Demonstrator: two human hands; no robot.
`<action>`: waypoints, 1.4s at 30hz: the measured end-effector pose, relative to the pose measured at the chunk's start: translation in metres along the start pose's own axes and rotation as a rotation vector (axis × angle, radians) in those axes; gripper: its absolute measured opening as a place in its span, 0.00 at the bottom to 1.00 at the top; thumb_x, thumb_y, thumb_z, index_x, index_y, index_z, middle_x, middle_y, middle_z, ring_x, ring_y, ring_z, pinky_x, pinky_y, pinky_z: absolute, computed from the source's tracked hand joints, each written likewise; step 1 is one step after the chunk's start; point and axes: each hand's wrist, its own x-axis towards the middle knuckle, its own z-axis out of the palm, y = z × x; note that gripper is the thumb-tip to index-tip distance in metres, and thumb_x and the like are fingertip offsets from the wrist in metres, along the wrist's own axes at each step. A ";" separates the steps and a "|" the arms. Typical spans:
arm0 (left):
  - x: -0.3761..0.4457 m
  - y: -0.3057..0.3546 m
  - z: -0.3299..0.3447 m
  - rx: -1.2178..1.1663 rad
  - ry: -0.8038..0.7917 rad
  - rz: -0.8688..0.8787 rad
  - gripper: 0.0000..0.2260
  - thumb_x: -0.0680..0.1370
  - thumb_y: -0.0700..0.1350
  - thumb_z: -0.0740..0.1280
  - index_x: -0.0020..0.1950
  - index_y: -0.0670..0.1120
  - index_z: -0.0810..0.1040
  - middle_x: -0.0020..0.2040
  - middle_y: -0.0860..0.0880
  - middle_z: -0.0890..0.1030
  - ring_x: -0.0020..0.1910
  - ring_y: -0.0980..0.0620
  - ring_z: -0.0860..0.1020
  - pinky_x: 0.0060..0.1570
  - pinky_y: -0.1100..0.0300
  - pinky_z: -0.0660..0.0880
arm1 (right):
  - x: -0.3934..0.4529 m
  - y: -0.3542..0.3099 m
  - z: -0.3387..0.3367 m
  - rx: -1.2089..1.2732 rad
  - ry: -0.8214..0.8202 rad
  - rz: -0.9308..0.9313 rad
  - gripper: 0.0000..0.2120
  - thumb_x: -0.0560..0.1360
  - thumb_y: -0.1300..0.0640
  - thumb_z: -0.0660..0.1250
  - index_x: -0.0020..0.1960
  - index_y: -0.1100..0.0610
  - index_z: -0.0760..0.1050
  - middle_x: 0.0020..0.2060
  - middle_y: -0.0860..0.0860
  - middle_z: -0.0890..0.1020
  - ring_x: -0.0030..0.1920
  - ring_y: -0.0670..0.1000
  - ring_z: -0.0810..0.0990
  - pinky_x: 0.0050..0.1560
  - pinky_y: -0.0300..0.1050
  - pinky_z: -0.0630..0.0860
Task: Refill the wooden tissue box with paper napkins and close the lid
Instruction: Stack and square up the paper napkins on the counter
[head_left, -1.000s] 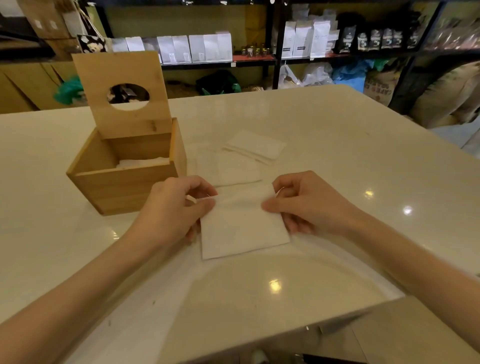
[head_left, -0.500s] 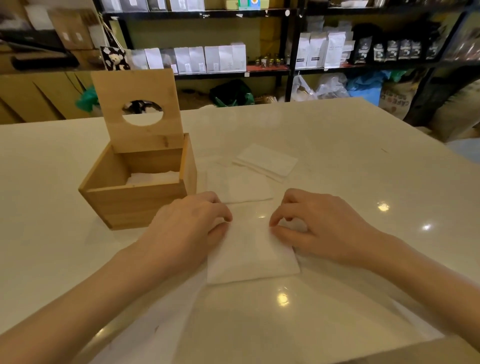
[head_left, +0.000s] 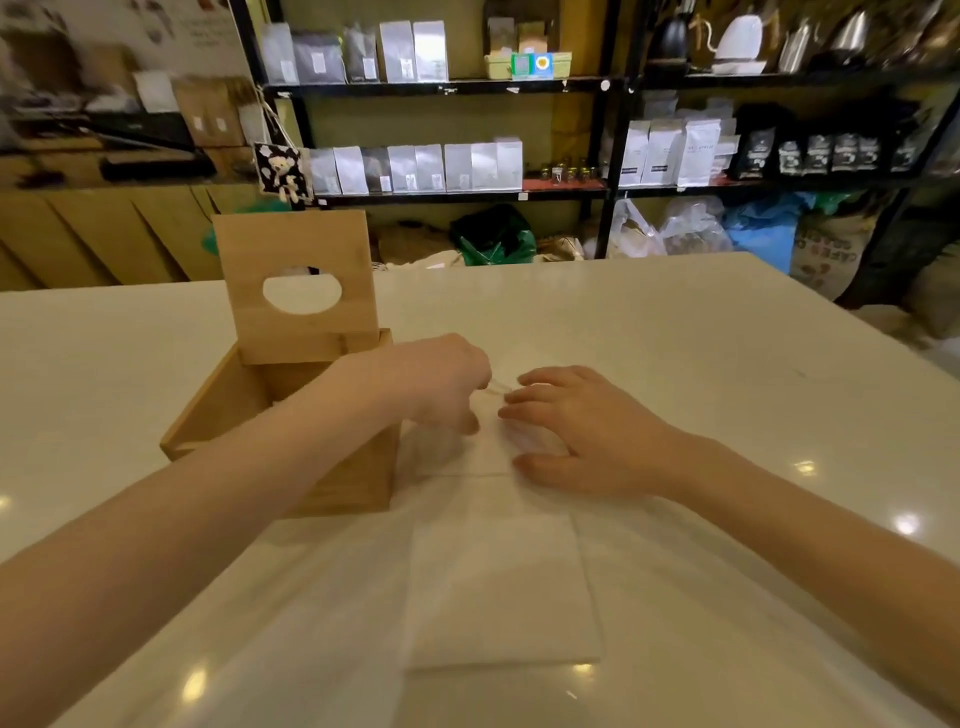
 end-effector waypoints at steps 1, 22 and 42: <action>0.006 -0.001 0.000 0.029 -0.027 -0.019 0.22 0.76 0.50 0.65 0.67 0.43 0.68 0.65 0.44 0.72 0.63 0.46 0.70 0.61 0.54 0.69 | 0.000 0.000 0.003 -0.015 -0.001 -0.012 0.26 0.71 0.44 0.55 0.64 0.53 0.72 0.64 0.50 0.76 0.70 0.53 0.65 0.67 0.49 0.60; 0.007 -0.017 -0.013 -0.192 -0.071 -0.096 0.05 0.74 0.46 0.66 0.45 0.48 0.71 0.43 0.51 0.74 0.44 0.49 0.77 0.40 0.60 0.74 | -0.001 0.003 0.008 0.515 0.359 0.063 0.07 0.72 0.59 0.68 0.48 0.54 0.83 0.46 0.48 0.85 0.53 0.48 0.77 0.51 0.33 0.68; -0.117 -0.007 0.012 -1.308 0.336 0.089 0.20 0.63 0.43 0.69 0.55 0.52 0.78 0.45 0.53 0.86 0.43 0.54 0.84 0.37 0.64 0.81 | -0.058 -0.033 -0.037 1.554 0.097 0.313 0.14 0.64 0.60 0.73 0.49 0.57 0.81 0.43 0.52 0.86 0.41 0.50 0.83 0.41 0.39 0.80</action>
